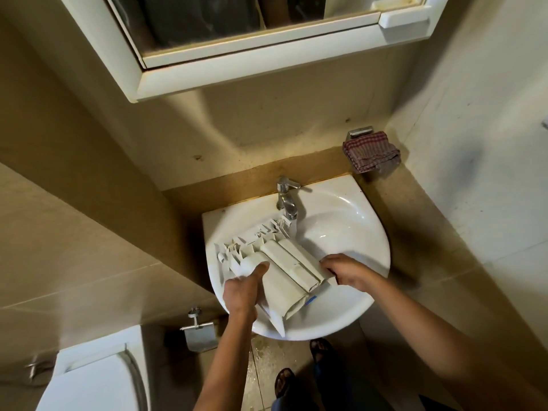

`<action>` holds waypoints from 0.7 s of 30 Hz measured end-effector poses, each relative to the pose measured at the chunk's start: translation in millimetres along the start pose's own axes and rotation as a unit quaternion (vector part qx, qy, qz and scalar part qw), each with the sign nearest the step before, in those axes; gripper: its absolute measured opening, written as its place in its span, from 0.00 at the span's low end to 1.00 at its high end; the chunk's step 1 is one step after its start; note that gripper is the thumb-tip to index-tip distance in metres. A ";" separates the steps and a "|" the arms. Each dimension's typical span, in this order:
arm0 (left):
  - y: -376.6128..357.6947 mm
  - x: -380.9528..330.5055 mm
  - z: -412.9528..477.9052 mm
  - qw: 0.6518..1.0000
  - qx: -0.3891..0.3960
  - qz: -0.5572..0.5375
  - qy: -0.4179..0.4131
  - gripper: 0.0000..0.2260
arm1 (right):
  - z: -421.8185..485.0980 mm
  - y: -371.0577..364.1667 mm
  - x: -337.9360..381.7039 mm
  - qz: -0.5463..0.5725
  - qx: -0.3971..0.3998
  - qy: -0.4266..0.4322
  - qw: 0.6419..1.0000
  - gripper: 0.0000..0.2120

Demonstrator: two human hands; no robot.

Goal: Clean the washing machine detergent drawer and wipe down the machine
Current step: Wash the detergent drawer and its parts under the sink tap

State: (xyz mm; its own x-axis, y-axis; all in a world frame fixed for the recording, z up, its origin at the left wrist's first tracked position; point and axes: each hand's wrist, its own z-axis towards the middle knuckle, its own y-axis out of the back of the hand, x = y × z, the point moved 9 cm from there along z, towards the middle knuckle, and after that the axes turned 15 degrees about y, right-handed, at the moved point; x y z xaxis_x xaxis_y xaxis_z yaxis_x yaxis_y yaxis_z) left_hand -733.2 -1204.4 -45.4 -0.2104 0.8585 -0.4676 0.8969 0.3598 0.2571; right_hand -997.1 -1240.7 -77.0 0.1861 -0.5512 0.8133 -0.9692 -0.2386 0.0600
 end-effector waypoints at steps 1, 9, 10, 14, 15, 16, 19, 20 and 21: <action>4.3 -7.0 -5.2 0.999 -0.025 0.021 -0.020 0.23 | 2.0 -6.8 -3.6 0.010 0.010 -0.007 1.000 0.06; 29.6 -34.7 -37.1 0.978 -0.142 0.087 -0.126 0.34 | 19.4 -60.7 -20.6 0.042 0.051 -0.027 0.997 0.13; 31.6 -36.3 -42.4 0.975 -0.154 0.086 -0.138 0.36 | 22.8 -67.5 -23.7 0.042 0.050 -0.033 0.997 0.14; 32.2 -39.0 -63.3 0.959 -0.183 0.108 -0.189 0.38 | 27.3 -90.0 -25.7 0.042 0.058 -0.052 0.996 0.07; 32.1 -38.6 -66.9 0.954 -0.191 0.120 -0.195 0.38 | 27.2 -94.0 -22.9 0.039 0.065 -0.053 0.996 0.06; 32.2 -38.3 -70.3 0.949 -0.201 0.134 -0.202 0.39 | 27.6 -95.8 -19.6 0.045 0.066 -0.053 0.995 0.06; 33.7 -38.9 -80.3 0.931 -0.225 0.171 -0.231 0.40 | 31.8 -90.8 -1.9 0.105 0.044 -0.041 0.993 0.08; 34.6 -39.8 -82.8 0.926 -0.230 0.178 -0.241 0.40 | 33.6 -87.5 7.5 0.146 0.032 -0.038 0.988 0.11; 35.1 -41.4 -85.0 0.921 -0.233 0.183 -0.252 0.40 | 34.8 -83.6 17.7 0.194 0.019 -0.037 0.980 0.15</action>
State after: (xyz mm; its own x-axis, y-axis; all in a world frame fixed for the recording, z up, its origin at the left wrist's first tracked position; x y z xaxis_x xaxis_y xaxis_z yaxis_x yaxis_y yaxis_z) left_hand -726.1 -1196.2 54.9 0.3852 0.7171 -0.5809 0.5833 0.2986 0.7554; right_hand -907.1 -1258.4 -87.8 -0.1829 -0.6627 0.7262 -0.9628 -0.0286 -0.2686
